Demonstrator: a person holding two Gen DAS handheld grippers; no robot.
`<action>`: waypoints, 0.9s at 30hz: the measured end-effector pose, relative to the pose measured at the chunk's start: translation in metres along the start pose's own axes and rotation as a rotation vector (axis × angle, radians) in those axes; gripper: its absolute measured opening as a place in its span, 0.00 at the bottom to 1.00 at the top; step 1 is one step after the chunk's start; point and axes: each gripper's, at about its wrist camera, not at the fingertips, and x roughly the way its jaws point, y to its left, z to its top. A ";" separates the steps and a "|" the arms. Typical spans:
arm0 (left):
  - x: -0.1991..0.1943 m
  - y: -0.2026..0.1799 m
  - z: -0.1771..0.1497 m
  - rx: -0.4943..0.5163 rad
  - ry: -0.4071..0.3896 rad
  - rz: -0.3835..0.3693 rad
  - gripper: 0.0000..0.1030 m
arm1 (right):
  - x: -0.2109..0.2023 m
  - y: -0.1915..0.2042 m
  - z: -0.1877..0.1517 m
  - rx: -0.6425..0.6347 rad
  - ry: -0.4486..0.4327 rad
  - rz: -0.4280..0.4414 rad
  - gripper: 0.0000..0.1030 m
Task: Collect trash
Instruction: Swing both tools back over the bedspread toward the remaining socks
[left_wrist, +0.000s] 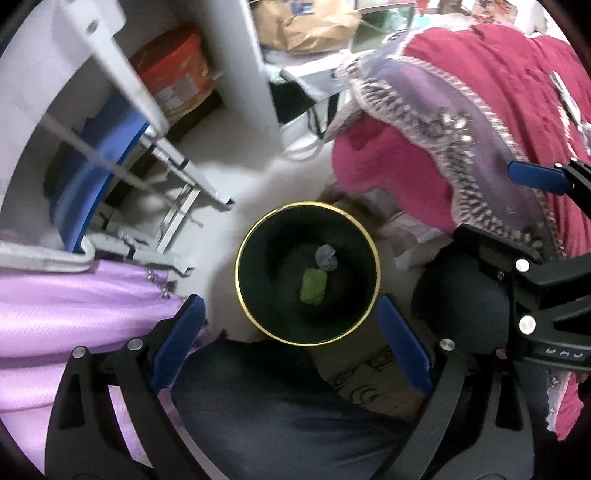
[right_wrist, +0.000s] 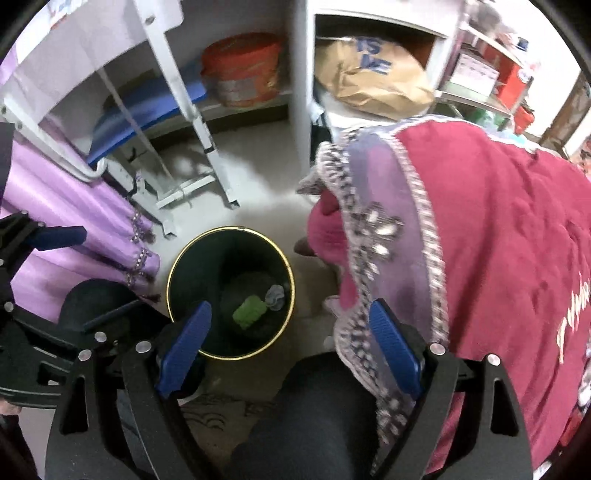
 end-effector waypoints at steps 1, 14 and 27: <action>-0.003 -0.005 0.002 0.011 -0.005 -0.004 0.90 | -0.005 -0.005 -0.002 0.011 -0.009 -0.009 0.82; -0.048 -0.098 0.026 0.222 -0.089 -0.023 0.90 | -0.060 -0.087 -0.044 0.192 -0.093 -0.103 0.82; -0.089 -0.208 0.033 0.421 -0.151 -0.085 0.90 | -0.111 -0.182 -0.116 0.400 -0.142 -0.213 0.82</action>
